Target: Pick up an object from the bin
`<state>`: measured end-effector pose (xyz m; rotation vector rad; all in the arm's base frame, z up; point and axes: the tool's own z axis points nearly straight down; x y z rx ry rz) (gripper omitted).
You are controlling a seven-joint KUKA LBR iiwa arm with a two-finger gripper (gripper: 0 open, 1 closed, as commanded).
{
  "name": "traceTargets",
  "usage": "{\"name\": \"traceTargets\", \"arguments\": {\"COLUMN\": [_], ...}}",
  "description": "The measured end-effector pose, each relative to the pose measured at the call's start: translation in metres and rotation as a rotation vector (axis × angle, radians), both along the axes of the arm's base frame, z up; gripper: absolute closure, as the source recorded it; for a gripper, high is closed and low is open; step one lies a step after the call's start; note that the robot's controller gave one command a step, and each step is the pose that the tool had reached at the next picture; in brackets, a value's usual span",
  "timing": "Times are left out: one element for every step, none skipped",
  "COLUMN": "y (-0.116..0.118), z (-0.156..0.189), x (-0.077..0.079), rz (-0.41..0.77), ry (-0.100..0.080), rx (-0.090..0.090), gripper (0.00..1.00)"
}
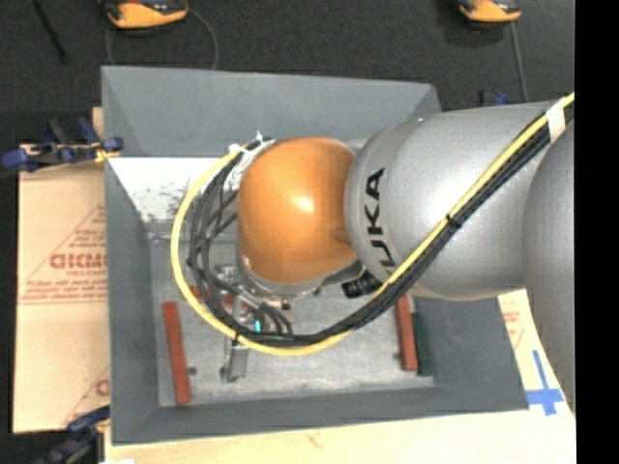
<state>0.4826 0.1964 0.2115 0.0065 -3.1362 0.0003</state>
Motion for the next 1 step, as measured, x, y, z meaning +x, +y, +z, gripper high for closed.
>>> {"name": "traceTargets", "arguments": {"y": [-0.0885], "z": [-0.0216], "x": [-0.0018], "rz": [0.004], "ry": [-0.004], "rx": [-0.004], "gripper": [0.00]}}
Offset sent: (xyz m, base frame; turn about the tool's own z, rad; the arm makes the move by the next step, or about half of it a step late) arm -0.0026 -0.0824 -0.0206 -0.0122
